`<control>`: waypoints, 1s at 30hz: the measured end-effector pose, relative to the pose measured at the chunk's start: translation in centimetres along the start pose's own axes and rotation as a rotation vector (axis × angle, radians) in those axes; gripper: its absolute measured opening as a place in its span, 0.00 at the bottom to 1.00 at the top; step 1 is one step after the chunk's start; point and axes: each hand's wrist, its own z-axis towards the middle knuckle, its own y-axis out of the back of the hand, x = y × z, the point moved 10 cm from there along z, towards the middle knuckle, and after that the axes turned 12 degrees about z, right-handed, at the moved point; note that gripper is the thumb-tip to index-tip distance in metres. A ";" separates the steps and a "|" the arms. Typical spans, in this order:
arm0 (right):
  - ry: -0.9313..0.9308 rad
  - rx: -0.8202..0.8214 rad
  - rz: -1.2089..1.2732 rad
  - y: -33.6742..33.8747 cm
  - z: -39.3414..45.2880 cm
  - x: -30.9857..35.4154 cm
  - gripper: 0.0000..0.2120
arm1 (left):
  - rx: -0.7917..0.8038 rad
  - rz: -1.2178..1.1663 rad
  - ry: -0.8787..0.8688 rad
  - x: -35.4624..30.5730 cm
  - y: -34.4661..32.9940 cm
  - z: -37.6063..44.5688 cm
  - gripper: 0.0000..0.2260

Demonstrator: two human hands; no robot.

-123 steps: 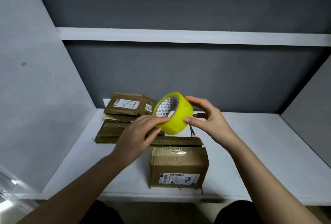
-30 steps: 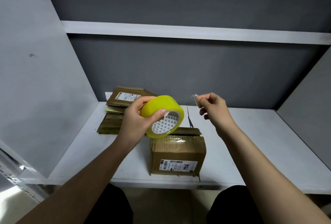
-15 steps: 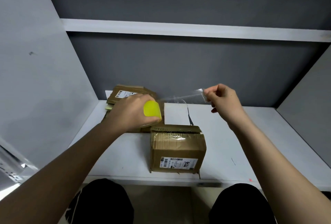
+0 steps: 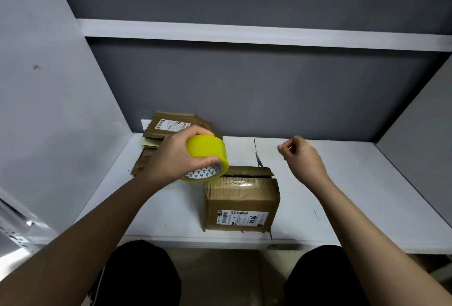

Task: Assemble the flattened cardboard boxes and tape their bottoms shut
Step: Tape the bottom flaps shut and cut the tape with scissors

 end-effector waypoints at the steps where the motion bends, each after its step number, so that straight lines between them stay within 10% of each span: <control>1: -0.004 0.002 -0.030 -0.3 -0.2 -0.3 0.09 | 0.015 -0.008 -0.004 0.1 -0.4 0.0 0.25; 15: -0.132 0.078 0.789 -1.5 -0.7 -3.0 0.04 | 0.003 -0.078 0.038 1.3 -1.4 0.2 0.23; 30: -0.120 -0.049 0.565 -1.8 -0.1 -3.2 0.10 | -0.020 -0.064 -0.009 0.2 -1.7 0.3 0.23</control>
